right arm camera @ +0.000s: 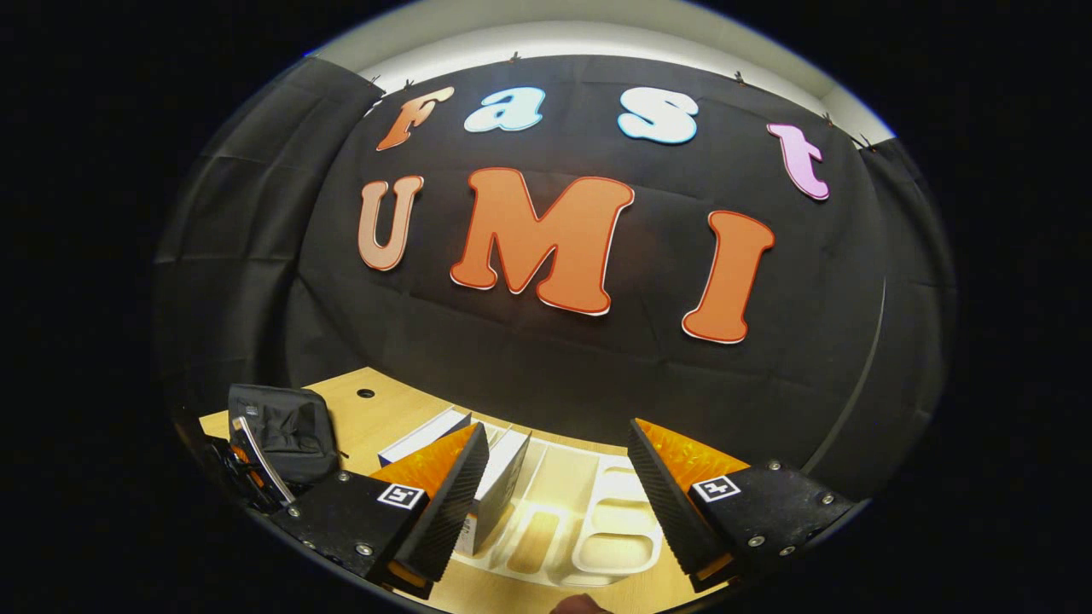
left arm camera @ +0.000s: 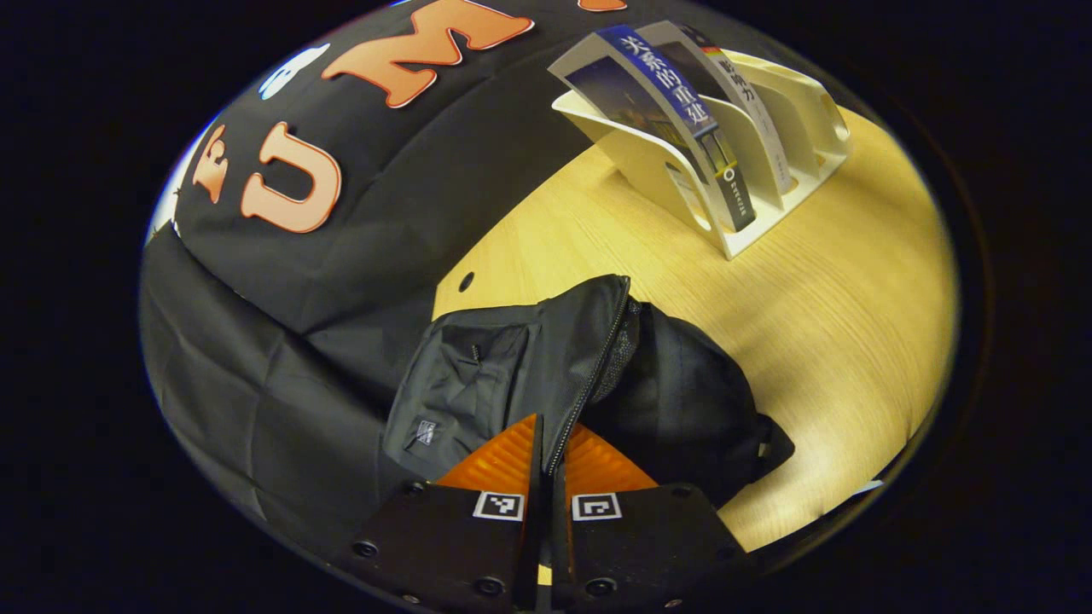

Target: Open the schoolbag, grab two books from the bookshelf and put them into the schoolbag.

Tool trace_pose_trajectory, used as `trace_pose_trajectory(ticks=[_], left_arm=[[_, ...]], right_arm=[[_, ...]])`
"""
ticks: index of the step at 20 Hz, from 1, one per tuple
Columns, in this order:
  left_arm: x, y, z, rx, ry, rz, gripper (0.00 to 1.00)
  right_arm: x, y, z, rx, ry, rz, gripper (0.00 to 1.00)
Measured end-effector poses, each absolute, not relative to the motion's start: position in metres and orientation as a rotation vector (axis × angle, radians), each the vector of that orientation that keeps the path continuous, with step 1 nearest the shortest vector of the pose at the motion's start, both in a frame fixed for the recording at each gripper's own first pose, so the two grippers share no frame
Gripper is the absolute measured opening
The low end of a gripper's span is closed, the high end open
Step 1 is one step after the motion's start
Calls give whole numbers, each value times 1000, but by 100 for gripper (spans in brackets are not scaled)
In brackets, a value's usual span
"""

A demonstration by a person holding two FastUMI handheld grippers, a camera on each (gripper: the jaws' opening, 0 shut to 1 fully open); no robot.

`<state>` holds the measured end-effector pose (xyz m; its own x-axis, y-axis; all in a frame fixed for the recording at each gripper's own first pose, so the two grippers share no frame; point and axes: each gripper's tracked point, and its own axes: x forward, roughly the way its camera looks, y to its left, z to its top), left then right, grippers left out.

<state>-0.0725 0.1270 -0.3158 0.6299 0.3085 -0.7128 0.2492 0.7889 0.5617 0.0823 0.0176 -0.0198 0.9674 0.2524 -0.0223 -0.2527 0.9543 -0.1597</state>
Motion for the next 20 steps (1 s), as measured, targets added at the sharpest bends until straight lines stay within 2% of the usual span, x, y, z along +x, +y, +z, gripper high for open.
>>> trace_pose_trajectory(ticks=[10, 14, 20], left_arm=[[-59, 164, -272, 490, 968, -226, 4], [-52, 178, -252, 410, 1011, -310, 4], [-43, 181, -232, 368, 1105, -365, 4]], right_arm=[[103, 85, -15, -171, 127, 218, 98], [109, 115, -36, -175, 277, 289, 98], [127, 132, -68, -205, 485, 297, 98]])
